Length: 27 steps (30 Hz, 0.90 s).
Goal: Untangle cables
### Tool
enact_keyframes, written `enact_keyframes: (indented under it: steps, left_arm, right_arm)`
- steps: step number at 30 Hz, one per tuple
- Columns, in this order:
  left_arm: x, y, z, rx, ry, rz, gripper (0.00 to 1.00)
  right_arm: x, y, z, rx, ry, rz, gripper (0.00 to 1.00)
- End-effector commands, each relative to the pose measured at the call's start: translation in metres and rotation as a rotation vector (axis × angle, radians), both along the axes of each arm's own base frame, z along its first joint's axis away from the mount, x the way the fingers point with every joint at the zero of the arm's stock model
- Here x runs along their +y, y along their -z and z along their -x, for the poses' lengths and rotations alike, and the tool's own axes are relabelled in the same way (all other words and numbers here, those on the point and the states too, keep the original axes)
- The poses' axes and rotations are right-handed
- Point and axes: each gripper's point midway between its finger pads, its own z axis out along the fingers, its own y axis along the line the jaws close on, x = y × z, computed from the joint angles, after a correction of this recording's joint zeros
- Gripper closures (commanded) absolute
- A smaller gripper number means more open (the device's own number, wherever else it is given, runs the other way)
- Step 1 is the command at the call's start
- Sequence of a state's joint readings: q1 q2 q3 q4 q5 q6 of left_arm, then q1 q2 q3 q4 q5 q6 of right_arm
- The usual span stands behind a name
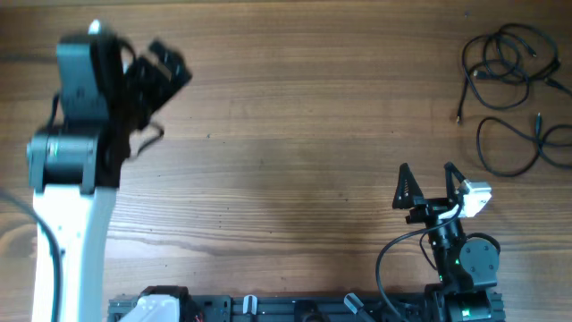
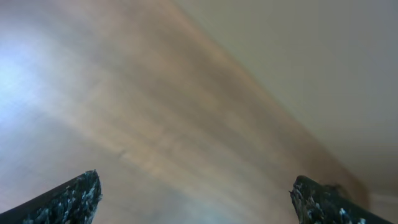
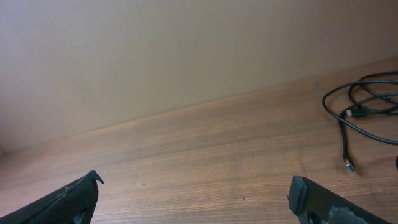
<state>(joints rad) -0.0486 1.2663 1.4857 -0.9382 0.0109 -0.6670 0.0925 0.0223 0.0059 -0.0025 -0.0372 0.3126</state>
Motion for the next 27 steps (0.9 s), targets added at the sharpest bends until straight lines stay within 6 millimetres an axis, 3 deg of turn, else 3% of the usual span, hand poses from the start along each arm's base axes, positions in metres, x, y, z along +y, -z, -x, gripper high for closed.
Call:
enact_keyframes:
  steps: [1, 7, 17, 27]
  left_arm:
    - [0.027, 0.049, 0.047, 0.065, -0.084, -0.044, 0.0]
    - [0.04, 0.095, 0.099, -0.062, -0.131, -0.044, 0.0]
    - [-0.012, 0.116, 0.105, -0.585, 0.386, -0.423, 0.0]
    - [-0.035, 0.143, 0.113, -0.784, 0.641, -0.805, 0.0]
  right_arm:
    - [0.001, 0.0, 0.0, 0.0, -0.009, -0.005, 0.0]
    - [0.001, 0.0, 0.0, 0.0, -0.009, -0.006, 0.0]
    - [0.001, 0.0, 0.0, 0.0, -0.009, -0.006, 0.0]
    - [0.001, 0.0, 0.0, -0.001, -0.009, -0.005, 0.0]
